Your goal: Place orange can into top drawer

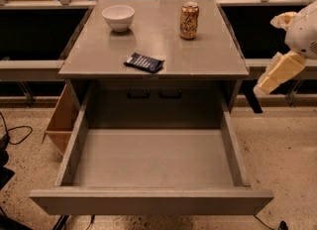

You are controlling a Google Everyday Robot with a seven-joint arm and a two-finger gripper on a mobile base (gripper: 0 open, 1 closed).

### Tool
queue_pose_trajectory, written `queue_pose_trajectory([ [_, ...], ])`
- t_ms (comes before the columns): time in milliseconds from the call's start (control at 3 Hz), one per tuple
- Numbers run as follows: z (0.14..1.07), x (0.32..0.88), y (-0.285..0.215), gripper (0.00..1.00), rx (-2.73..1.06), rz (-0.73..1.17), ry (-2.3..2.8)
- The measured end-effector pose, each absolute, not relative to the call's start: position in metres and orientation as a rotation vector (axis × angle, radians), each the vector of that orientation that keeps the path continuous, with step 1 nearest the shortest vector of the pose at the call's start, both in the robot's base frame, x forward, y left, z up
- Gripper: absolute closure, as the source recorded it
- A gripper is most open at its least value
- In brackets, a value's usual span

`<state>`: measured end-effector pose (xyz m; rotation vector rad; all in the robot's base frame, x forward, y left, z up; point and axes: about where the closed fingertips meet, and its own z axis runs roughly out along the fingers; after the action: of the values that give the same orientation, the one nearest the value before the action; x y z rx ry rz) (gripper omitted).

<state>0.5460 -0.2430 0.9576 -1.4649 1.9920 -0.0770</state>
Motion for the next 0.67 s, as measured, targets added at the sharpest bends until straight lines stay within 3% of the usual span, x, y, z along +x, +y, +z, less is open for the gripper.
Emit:
queue_pose_trajectory([
  [667,0.952,0.625,-0.253,0.0,-1.084,0.046,1.824],
])
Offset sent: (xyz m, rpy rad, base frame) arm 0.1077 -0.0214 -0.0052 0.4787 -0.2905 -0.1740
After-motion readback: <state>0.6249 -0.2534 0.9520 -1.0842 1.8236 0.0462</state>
